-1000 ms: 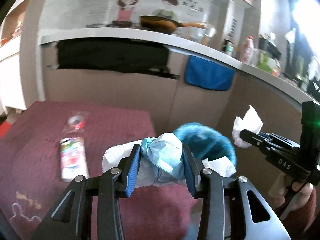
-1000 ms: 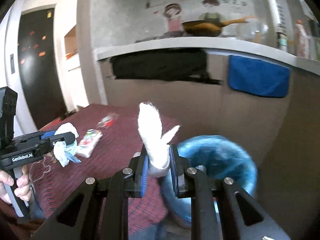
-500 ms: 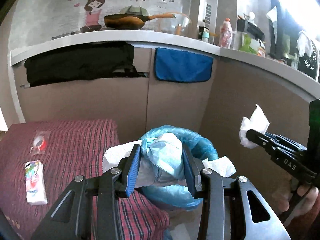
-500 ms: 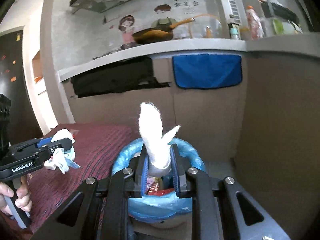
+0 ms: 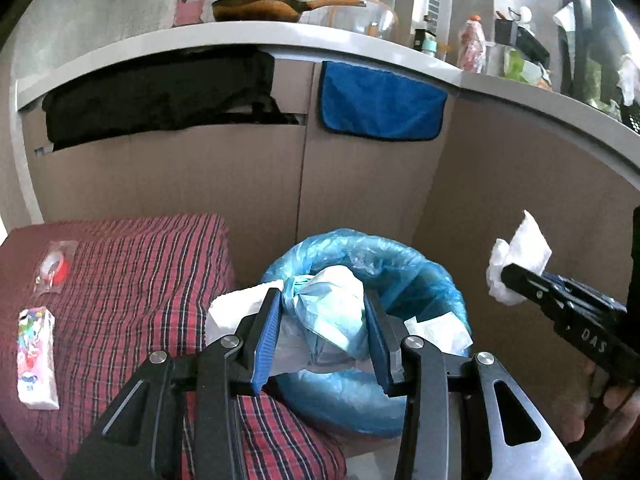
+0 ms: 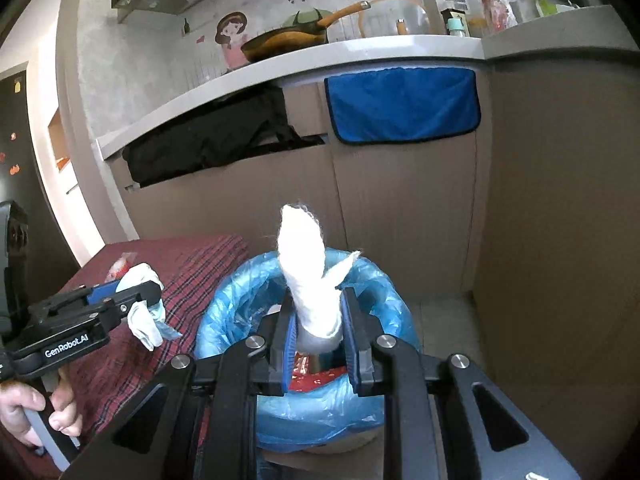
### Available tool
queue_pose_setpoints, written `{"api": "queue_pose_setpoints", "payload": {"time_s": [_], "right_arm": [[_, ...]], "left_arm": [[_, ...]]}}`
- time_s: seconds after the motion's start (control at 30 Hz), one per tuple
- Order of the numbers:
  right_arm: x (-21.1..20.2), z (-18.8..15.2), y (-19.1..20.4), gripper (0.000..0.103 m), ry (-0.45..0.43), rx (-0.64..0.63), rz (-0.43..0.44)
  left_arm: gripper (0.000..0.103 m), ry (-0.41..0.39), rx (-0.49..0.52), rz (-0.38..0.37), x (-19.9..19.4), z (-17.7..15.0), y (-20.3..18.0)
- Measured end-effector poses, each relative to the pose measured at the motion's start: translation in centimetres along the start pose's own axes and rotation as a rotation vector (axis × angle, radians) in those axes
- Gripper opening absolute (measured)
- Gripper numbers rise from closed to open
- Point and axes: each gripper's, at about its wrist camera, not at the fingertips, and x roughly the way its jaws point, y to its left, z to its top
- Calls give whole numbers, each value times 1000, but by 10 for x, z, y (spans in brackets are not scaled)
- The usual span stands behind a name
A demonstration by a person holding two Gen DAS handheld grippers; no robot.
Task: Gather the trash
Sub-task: 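Carry the plastic bundle and white tissue over the blue bin with both grippers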
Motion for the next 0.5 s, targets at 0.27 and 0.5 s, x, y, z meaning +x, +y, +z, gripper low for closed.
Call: {"api": "queue_pose_setpoints", "payload": {"time_s": [0.27,0.5], "right_arm": [[22,-6,-2,20,36,1,0],[36,-7,-6,20,58,17,-2]], "left_arm": [[41,0,-12,-3,21,1,0],[42,-14,-9,-9,34,9,-2]]}}
